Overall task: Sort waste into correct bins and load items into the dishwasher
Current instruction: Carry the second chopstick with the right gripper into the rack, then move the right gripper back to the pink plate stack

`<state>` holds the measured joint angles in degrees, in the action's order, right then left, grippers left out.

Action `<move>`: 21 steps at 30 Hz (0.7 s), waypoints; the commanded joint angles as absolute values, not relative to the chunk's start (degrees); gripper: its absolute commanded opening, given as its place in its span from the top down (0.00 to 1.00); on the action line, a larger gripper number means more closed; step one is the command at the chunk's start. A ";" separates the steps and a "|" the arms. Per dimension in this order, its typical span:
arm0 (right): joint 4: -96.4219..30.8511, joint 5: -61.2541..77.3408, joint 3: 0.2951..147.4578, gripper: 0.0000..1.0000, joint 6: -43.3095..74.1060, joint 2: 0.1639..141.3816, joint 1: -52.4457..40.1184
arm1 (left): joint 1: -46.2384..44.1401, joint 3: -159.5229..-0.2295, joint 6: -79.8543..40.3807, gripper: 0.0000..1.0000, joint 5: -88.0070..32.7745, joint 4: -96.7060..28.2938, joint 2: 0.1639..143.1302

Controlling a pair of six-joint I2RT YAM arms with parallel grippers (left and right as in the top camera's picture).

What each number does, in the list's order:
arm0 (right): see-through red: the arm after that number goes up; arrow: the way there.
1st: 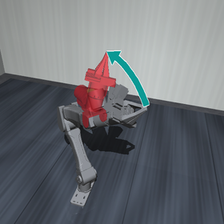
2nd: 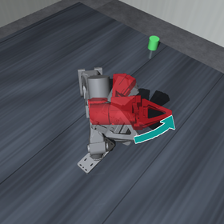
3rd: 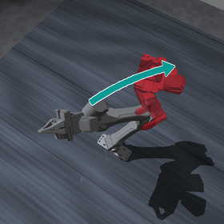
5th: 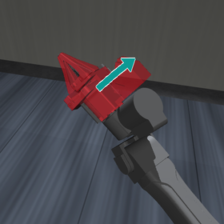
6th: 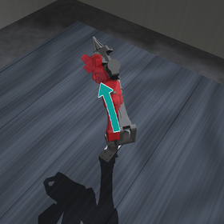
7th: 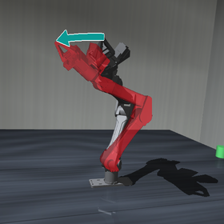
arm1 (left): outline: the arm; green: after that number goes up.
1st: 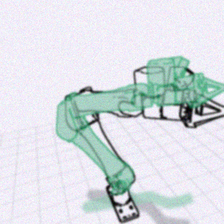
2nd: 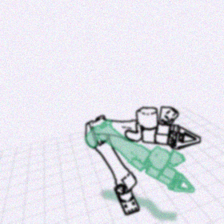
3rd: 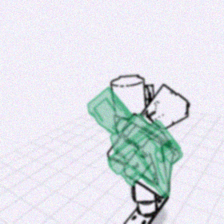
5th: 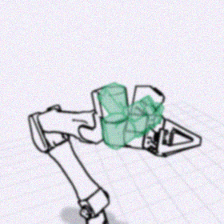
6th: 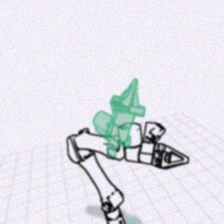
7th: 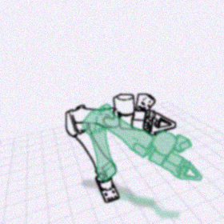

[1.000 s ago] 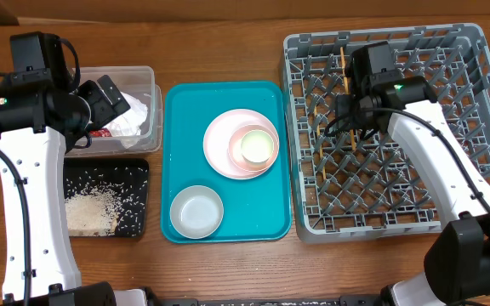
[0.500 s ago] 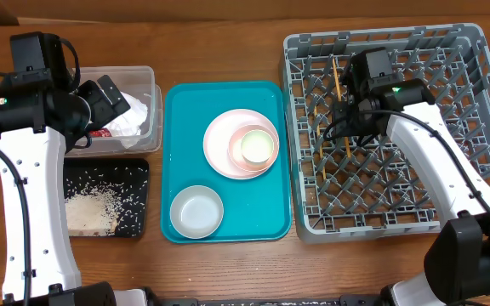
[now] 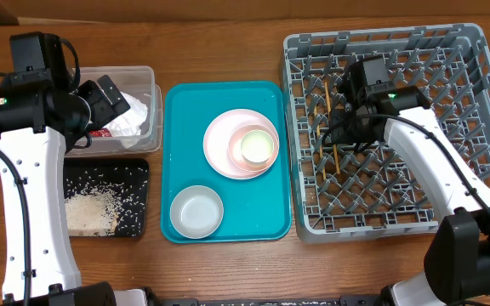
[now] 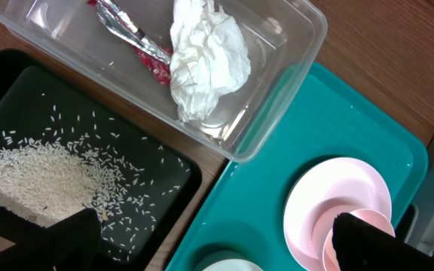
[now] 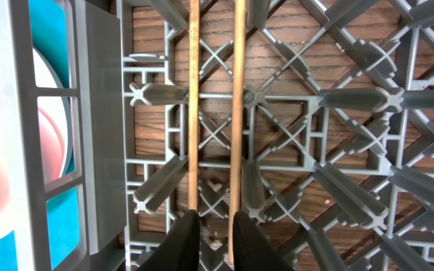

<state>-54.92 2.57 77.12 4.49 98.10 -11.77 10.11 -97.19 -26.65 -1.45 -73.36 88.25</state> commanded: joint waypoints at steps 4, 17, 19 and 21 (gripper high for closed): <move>-54.30 2.70 76.88 0.82 4.54 98.17 -11.92 | 9.63 -97.54 -26.15 0.00 -1.04 -73.47 88.38; -42.83 11.07 78.50 0.76 7.51 98.17 -26.39 | 9.63 -97.54 -26.15 0.00 -1.04 -73.45 88.38; -42.50 4.95 80.49 0.72 7.51 98.17 -30.65 | 9.63 -97.54 -26.15 0.00 -1.06 -73.47 88.38; -41.43 1.37 81.38 0.70 7.07 98.17 -34.48 | 9.63 -97.54 -26.15 0.00 -1.06 -73.43 88.38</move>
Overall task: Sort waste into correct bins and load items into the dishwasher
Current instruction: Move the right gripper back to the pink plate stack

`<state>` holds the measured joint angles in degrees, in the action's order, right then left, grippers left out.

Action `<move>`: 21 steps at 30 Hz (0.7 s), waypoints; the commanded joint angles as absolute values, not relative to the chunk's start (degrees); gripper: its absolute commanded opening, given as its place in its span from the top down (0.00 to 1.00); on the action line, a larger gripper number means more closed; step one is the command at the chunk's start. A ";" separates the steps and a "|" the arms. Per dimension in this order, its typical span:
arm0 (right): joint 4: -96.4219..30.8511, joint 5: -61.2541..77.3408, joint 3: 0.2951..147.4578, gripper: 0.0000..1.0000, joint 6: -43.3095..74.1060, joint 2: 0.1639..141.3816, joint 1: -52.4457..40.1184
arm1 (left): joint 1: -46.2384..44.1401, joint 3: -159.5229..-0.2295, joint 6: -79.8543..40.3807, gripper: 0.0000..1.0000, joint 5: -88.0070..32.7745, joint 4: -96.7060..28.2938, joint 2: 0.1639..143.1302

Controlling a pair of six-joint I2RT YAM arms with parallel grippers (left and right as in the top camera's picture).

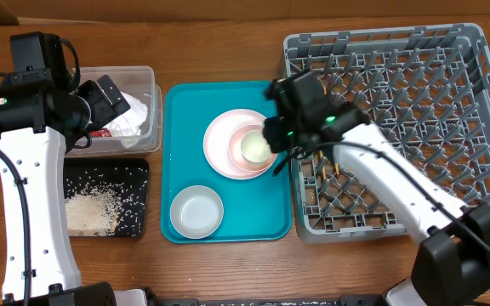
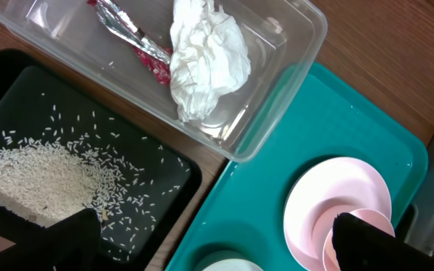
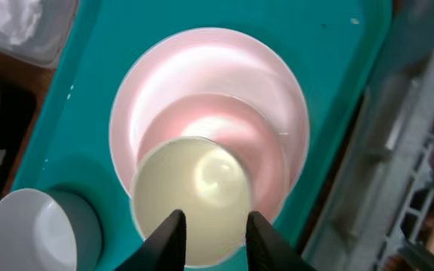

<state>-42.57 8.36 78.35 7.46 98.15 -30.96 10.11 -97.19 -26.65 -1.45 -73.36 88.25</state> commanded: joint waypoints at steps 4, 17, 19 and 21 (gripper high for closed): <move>-41.17 -5.96 81.38 0.69 7.09 98.30 -39.33 | 9.63 -97.54 -26.15 0.00 -1.06 -73.45 88.38; -40.45 -2.90 81.34 0.71 7.33 103.96 -40.29 | 9.72 -97.54 -26.15 0.00 -1.04 -73.47 88.38; -39.97 -2.87 81.34 0.71 7.33 103.96 -40.27 | 9.72 -97.54 -26.15 0.00 -1.06 -73.45 88.38; -39.72 -2.17 81.34 0.71 7.33 103.96 -40.49 | 9.72 -97.54 -26.15 0.00 -1.04 -73.45 88.38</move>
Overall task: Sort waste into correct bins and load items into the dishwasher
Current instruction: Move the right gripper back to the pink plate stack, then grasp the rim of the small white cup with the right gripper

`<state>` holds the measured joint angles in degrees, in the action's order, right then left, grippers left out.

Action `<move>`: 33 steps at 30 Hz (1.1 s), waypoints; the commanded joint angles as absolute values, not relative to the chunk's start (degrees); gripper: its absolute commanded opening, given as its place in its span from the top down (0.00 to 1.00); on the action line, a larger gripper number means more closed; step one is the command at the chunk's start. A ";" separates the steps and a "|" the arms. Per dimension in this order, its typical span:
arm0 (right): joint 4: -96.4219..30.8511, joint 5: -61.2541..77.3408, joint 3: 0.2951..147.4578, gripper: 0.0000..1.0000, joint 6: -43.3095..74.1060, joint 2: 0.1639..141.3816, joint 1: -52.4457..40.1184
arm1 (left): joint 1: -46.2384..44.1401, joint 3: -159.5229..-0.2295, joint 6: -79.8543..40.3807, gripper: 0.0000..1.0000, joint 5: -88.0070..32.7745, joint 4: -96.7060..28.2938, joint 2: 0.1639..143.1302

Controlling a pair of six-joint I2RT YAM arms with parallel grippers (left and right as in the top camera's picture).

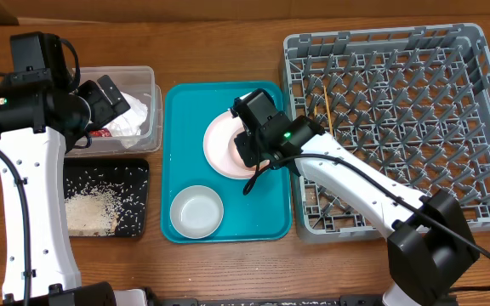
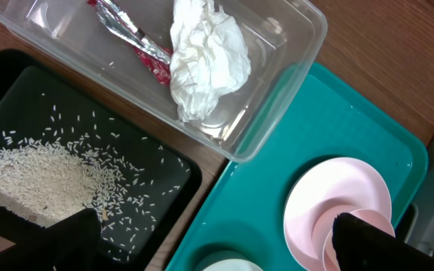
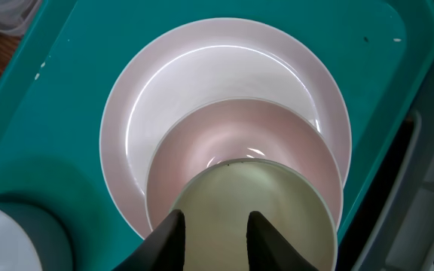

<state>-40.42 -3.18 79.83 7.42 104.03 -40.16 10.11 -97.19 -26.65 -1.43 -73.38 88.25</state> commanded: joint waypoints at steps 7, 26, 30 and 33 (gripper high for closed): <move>-41.67 -0.12 81.32 0.71 7.29 103.96 -42.37 | 9.72 -97.54 -26.15 0.00 -1.04 -73.47 88.38; -38.65 -3.57 77.08 0.71 7.29 104.53 -42.37 | 9.72 -97.54 -26.15 0.00 -1.06 -73.45 88.38; -39.00 -3.60 77.08 0.71 7.27 104.84 -42.37 | 9.72 -97.54 -26.17 0.00 -1.06 -73.41 88.38; -39.48 -3.60 77.08 0.71 7.27 104.86 -42.37 | 9.72 -97.54 -26.15 0.00 -1.06 -73.45 88.40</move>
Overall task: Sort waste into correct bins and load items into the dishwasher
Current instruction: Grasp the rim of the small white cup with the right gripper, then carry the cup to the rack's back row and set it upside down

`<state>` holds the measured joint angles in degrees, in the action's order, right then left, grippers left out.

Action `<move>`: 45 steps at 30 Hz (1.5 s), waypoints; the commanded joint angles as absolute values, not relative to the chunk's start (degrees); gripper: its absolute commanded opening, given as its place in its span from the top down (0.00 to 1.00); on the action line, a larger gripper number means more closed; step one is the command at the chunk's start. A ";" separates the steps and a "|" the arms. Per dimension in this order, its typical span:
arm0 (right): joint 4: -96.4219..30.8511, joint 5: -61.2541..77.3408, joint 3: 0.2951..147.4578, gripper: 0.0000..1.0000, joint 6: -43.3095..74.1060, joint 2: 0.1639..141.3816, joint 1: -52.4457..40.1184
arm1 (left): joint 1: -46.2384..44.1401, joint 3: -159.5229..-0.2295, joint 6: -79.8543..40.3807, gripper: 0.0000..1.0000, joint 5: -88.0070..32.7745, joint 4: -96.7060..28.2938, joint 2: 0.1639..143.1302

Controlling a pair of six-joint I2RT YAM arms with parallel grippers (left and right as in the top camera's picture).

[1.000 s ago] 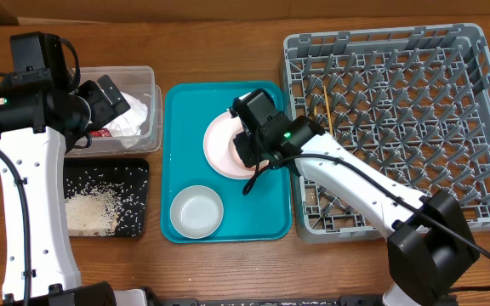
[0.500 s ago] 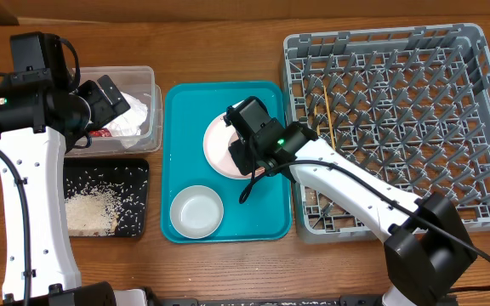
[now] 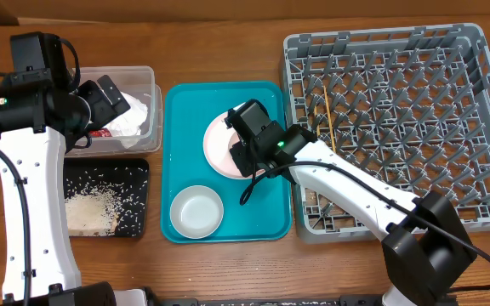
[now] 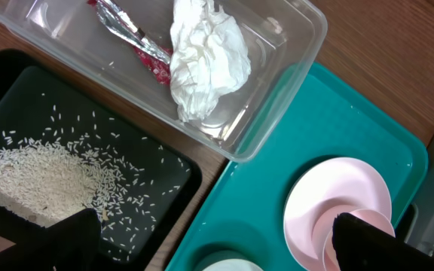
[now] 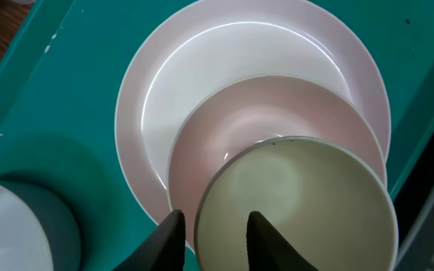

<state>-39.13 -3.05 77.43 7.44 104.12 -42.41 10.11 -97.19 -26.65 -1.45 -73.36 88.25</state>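
On the teal tray (image 3: 185,119) a pale green cup (image 5: 300,203) sits in a pink bowl (image 5: 255,120), which rests on a pink plate (image 5: 202,83). A white bowl (image 3: 196,211) stands at the tray's front left. My right gripper (image 5: 213,233) is open low over the stack. Its left finger is outside the cup's rim and its right finger is over the cup's inside. My left gripper (image 4: 209,248) hangs open and holds nothing, high above the edge between the tray and the bins.
A grey dish rack (image 3: 381,38) fills the right side, with wooden chopsticks (image 3: 327,102) lying in it. A clear bin (image 4: 292,75) at the back left holds a crumpled tissue (image 4: 206,60) and a foil wrapper (image 4: 126,34). A black tray of rice (image 3: 100,204) lies in front of it.
My right gripper has shifted slightly left over the plate stack, so the cup's left rim now lies between its fingers. The left arm has not moved.
My right gripper was first over the dish rack, its fingers close together by the chopsticks lying there. Then it was over the tray's plate stack with its fingers wider apart. It was lower over the cup after that, and now straddles the cup's rim. The left arm stayed still.
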 commanded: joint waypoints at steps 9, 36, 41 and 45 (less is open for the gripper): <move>-39.81 -3.60 77.08 0.75 7.27 105.62 -42.37 | 9.72 -97.54 -26.15 0.00 -1.06 -73.47 88.40; -43.55 -3.55 86.46 0.96 7.16 102.83 -42.22 | 9.72 -97.54 -26.15 0.00 -1.04 -73.45 88.40; -50.46 -3.31 97.60 0.96 7.07 97.93 -39.09 | 9.74 -97.54 -26.15 0.00 -1.04 -73.45 88.40; -52.58 12.97 103.66 0.96 4.25 94.61 -25.50 | 9.72 -97.54 -26.17 0.00 -1.06 -73.47 88.38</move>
